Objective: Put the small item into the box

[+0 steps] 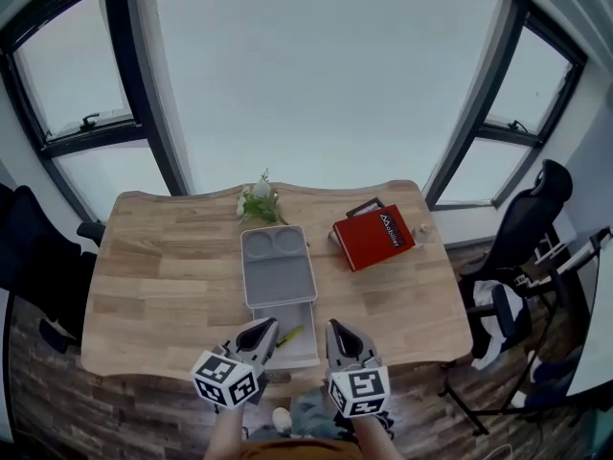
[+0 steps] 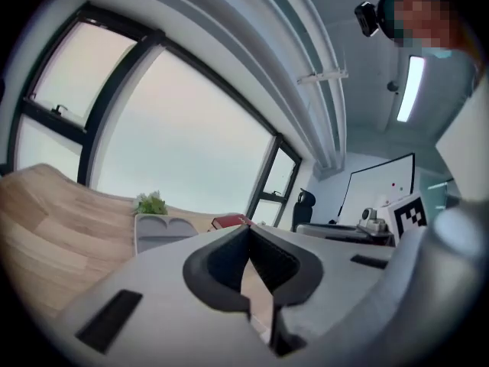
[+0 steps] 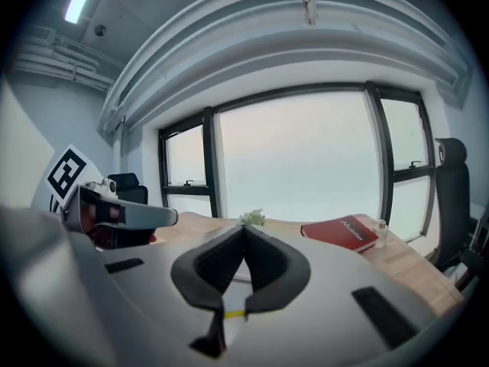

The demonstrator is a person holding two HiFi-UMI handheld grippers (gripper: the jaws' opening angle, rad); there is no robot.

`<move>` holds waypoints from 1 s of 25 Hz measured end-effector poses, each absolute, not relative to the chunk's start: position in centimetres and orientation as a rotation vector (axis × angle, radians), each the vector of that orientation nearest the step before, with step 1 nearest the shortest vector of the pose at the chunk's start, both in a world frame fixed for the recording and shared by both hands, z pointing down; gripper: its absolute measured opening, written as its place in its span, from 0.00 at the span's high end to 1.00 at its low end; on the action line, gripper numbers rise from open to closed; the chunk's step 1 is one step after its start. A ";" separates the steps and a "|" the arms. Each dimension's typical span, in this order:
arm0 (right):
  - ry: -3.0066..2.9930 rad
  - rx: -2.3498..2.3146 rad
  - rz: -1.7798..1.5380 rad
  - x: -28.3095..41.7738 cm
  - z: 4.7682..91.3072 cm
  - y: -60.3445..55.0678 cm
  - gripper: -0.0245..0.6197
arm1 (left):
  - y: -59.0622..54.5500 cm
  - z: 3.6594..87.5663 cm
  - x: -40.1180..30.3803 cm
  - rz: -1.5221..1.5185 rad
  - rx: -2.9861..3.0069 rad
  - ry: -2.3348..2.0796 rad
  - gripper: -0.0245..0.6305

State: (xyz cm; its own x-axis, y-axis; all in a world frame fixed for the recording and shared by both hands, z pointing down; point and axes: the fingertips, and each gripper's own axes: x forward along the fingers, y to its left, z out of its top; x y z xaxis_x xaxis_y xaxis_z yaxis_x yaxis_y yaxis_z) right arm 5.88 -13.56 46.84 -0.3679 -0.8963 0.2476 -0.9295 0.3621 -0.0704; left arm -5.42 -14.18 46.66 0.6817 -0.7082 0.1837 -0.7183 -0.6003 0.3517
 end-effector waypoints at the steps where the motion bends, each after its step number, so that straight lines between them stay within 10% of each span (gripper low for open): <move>1: -2.455 1.658 0.277 5.6 46.3 -13.2 0.96 | -13.9 46.2 -5.8 0.056 2.521 -1.161 0.96; 25: -2.477 1.742 0.182 6.7 42.5 -9.8 0.96 | -11.6 41.2 -9.1 -0.014 2.590 -1.425 0.96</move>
State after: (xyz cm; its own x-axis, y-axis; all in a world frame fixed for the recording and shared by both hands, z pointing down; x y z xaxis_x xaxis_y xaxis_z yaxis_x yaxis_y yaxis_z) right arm 6.66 -9.81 42.53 -0.3363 -0.9286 0.1568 -0.9415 0.3350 -0.0358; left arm -9.09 -11.64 41.22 0.5392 -0.8383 0.0806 -0.8366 -0.5221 0.1660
